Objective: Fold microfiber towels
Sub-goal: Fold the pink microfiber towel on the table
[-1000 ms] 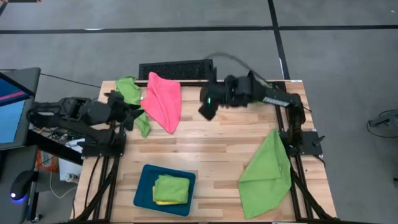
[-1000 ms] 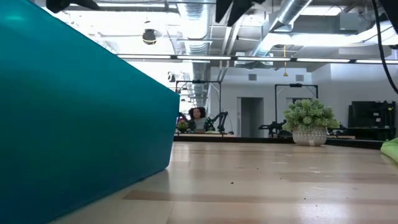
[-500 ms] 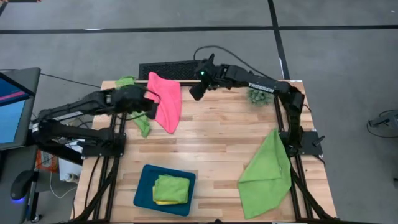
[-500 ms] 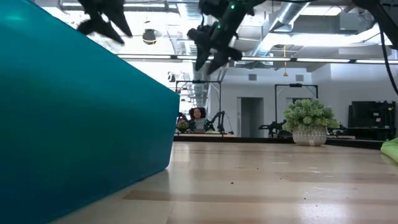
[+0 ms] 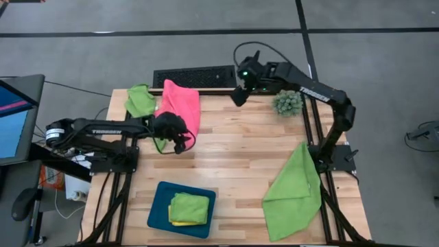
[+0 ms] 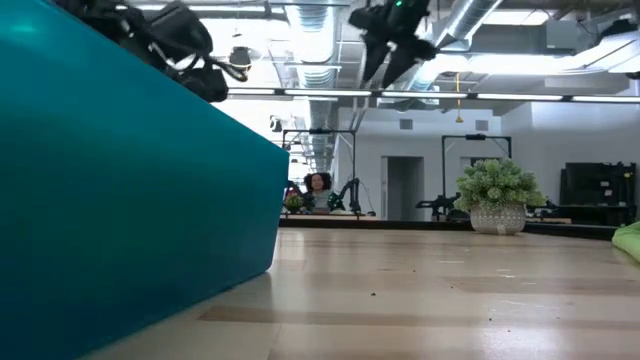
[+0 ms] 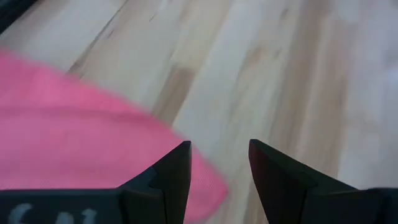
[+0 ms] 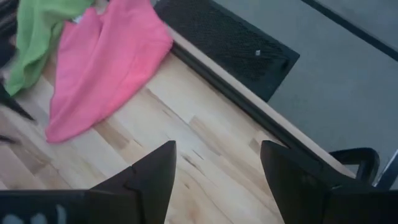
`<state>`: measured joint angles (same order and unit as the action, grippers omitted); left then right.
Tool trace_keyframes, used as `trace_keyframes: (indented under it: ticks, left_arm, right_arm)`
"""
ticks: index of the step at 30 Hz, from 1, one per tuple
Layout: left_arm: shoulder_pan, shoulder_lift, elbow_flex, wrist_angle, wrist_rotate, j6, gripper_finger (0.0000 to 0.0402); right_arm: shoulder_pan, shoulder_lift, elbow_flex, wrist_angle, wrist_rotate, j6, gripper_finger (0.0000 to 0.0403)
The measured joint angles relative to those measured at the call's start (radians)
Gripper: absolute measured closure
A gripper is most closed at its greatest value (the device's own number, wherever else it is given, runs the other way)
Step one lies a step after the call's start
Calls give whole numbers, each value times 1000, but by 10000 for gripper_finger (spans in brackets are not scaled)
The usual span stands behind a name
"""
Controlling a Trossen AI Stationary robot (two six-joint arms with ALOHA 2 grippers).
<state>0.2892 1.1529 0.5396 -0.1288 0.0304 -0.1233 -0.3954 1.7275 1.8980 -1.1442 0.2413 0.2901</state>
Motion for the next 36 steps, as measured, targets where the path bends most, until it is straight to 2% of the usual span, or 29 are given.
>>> trace_keyframes:
  ticks: [3, 7, 13, 17, 22, 25, 29, 33, 36]
  left_arm:
    - [-10, 23, -48, 81, 61, 30, 248]
    - [-25, 103, -68, 95, 12, 42, 248]
    - [-29, 228, -68, 157, 23, 59, 248]
    - [-40, 275, -68, 136, 42, 61, 248]
    - [-64, 325, -63, 143, -82, 80, 248]
    - [-62, 340, -63, 150, -87, 80, 251]
    - [-62, 347, -63, 147, -83, 49, 292]
    - [-59, 342, -61, 134, -56, -31, 380]
    - [-57, 319, -27, 86, 18, -104, 394]
  right_arm:
    - [-4, -24, 1, -9, 3, 0, 143]
    - [-6, -24, 0, -20, 8, 0, 143]
    - [-11, -17, -14, -39, 16, -2, 143]
    - [-11, -17, -18, -48, 18, -2, 143]
    - [-11, -17, -19, -50, 22, -2, 143]
    - [-11, -17, -18, -50, 22, -2, 143]
    - [-11, -17, -18, -50, 22, -3, 143]
    - [-11, -17, -19, -46, 22, -11, 143]
    - [-11, -5, -18, -8, 14, -26, 143]
